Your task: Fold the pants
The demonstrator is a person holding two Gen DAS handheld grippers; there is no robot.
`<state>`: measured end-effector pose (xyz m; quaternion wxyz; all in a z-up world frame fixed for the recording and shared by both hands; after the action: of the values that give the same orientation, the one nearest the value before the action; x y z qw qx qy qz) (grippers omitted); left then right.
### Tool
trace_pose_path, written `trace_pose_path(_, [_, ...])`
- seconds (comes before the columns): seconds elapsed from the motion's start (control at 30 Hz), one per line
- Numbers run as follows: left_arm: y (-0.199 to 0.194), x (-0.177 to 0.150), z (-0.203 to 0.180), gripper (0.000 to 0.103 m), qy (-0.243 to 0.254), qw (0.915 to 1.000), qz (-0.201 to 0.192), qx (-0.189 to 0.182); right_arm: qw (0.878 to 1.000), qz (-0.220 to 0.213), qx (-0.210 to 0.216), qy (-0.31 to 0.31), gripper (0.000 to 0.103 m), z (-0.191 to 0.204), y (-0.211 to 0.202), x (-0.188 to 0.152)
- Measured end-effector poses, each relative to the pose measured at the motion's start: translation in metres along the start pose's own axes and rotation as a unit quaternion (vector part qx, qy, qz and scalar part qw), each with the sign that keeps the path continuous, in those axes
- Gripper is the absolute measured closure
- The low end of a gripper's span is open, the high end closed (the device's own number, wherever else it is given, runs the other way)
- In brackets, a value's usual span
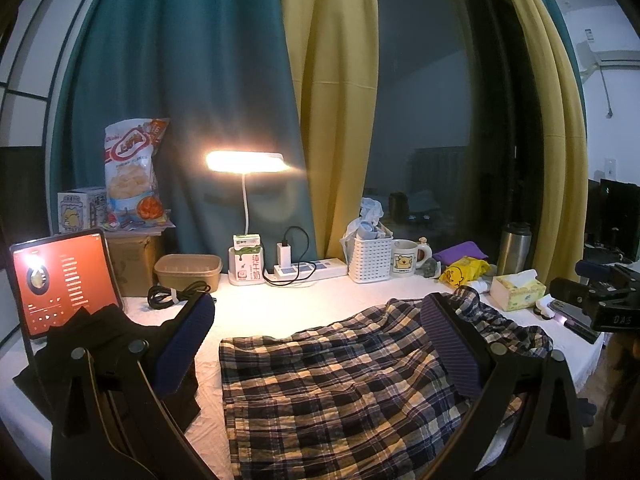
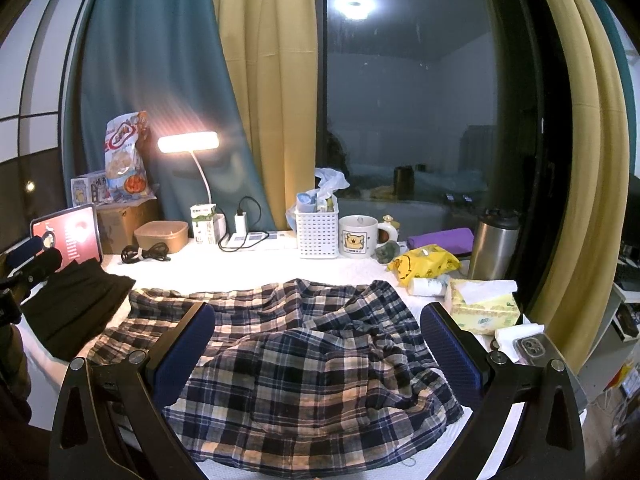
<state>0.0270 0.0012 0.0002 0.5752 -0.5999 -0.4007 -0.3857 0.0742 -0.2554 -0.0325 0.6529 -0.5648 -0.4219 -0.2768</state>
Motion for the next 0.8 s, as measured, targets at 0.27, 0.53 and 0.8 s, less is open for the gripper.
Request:
trace_pose_path(0.27, [-0.0005,-0.0002,0.0014,0.001,-0.001,1.0000,0.001,0.001,1.000,0.007,0.005,-0.001,0.000,0.0036,0.0011,-0.0003])
trace_pose_path(0.53, [-0.0012,0.0011,0.0027,0.001,-0.009,0.9999,0.006,0.004,1.000,0.008,0.005,-0.001,0.000,0.0064,0.0027,-0.0015])
trace_pose_path(0.8, [-0.0013,0.0011,0.0032,0.001,-0.008,0.9999,0.007,0.003,1.000,0.008,0.005,-0.002,0.000,0.0080,0.0043,-0.0022])
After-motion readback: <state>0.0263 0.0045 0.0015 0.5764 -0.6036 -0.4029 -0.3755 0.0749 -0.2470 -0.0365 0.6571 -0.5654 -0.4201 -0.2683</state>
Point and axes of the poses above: each gripper's, at about its wrist camera, not at the fingertips, and y roughly the way its jaws point, z to its left, x to its top, the point moved 4 cm from there along y, roughly the way its jaws point, and after that the axes turned 10 degrees about z, right-handed, at the moved point
